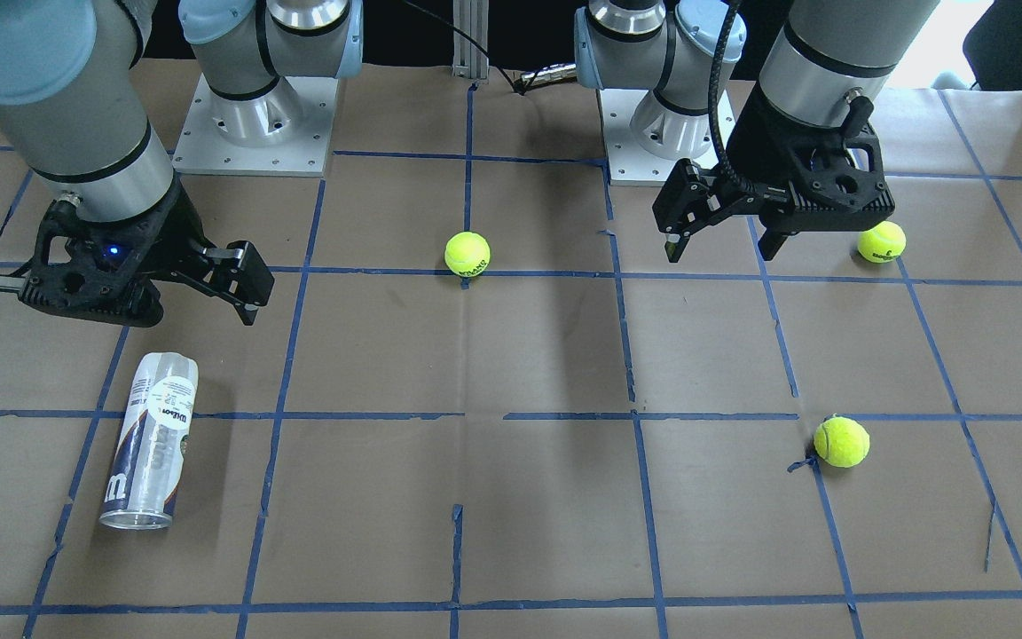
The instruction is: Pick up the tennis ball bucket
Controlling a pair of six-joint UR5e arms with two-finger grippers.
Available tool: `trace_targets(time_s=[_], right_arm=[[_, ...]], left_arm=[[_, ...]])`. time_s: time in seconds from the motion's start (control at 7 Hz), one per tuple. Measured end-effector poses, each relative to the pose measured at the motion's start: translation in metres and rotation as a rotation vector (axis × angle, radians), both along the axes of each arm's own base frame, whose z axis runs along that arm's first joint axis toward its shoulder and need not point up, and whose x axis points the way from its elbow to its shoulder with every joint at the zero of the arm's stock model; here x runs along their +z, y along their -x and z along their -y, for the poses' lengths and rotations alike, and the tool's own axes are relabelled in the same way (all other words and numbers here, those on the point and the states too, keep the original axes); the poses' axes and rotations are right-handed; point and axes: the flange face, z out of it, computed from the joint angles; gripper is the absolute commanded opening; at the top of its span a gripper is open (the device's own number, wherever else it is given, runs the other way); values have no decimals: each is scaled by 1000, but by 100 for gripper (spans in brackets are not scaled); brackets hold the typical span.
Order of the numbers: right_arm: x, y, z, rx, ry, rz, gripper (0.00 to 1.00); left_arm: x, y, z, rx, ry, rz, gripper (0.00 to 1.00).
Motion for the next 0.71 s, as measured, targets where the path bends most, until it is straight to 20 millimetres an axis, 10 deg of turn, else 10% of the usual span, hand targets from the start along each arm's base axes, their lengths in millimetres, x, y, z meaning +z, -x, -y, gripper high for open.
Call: trace_targets(time_s=[0.71], right_arm=[[-1, -1, -1, 3, -3, 0, 100]], left_arm=[[10, -4, -4, 8, -15, 3, 100]])
